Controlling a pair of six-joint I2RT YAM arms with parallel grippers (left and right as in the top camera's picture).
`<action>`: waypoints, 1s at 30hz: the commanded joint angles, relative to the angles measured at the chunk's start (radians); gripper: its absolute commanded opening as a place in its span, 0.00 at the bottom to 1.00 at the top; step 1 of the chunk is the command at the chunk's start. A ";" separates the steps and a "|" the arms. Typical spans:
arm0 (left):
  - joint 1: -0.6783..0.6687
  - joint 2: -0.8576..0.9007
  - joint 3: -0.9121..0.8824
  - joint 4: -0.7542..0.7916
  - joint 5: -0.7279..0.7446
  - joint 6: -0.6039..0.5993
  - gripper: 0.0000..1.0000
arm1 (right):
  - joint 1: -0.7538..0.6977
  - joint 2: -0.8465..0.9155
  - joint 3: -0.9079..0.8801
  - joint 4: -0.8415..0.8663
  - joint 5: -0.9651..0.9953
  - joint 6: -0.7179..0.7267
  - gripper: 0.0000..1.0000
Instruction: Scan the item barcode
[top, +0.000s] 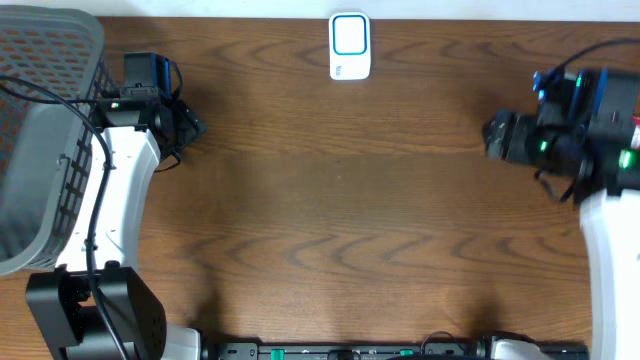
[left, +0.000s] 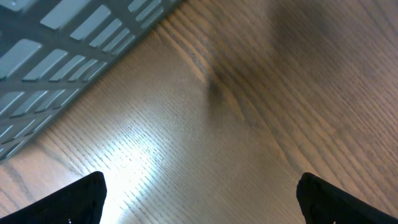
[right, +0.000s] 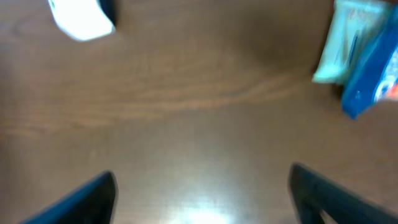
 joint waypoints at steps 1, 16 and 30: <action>0.002 0.004 0.000 -0.003 -0.012 -0.012 0.98 | 0.035 -0.166 -0.165 0.089 0.001 0.005 0.99; 0.002 0.004 0.000 -0.003 -0.012 -0.012 0.98 | 0.060 -0.343 -0.546 0.106 -0.012 0.237 0.99; 0.002 0.004 0.000 -0.003 -0.012 -0.012 0.98 | 0.075 -0.365 -0.590 0.107 0.003 0.147 0.99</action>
